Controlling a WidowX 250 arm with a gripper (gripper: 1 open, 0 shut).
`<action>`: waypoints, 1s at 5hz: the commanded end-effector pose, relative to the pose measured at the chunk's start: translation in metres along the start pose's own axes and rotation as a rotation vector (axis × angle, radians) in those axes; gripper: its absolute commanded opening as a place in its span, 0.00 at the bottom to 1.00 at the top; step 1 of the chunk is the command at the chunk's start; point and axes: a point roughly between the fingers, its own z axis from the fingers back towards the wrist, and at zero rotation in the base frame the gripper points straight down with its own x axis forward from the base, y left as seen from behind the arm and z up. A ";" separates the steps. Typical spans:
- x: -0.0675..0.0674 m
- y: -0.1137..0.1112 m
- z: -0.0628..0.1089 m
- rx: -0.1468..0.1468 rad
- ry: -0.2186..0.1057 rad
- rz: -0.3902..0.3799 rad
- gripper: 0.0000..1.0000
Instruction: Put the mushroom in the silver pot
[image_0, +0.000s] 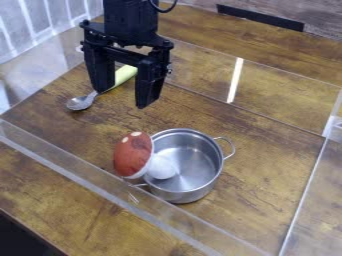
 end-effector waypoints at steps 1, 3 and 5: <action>0.002 0.000 -0.006 0.004 -0.001 -0.065 1.00; 0.003 0.008 0.000 0.007 -0.021 -0.113 1.00; -0.003 0.015 0.022 -0.002 -0.053 -0.049 1.00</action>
